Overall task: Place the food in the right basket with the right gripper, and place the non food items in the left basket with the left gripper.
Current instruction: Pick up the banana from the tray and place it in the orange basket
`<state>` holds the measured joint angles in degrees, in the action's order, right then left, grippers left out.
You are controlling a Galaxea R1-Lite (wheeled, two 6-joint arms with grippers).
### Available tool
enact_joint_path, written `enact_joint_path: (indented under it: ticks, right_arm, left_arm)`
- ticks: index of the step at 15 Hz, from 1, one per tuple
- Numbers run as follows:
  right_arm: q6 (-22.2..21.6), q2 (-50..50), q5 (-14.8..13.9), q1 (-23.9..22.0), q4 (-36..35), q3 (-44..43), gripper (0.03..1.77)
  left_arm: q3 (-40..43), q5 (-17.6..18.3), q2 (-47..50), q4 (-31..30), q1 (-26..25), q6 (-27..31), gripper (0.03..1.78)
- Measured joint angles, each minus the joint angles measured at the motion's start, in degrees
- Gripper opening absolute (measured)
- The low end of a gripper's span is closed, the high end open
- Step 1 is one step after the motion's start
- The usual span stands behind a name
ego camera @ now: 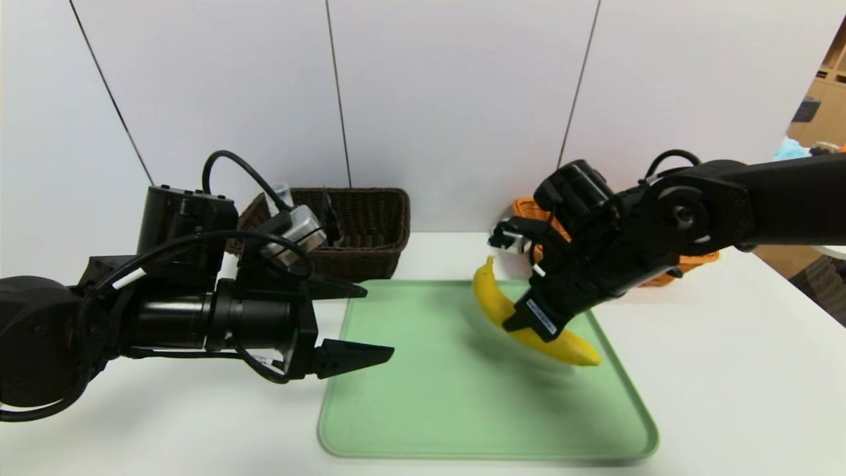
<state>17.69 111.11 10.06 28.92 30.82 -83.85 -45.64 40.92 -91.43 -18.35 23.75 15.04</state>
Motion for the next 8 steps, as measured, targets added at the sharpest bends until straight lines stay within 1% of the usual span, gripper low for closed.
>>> enact_joint_path:
  ticks: [1,5,8]
  right_arm:
    - [-0.06,-1.29,0.41,0.0,0.0,-0.74,0.41]
    - [-0.09,-5.45,0.6,-0.87,0.1,-3.8,0.41]
    - [0.59,-7.98,0.5,-3.86,0.18,-4.63,0.41]
  left_arm:
    - [0.0,0.0,0.04,0.0,0.0,-0.02,1.69]
    - [0.0,-0.02,0.17,0.0,-0.02,-0.02,1.69]
    - [-0.05,-0.02,0.26,0.0,-0.07,-0.02,1.69]
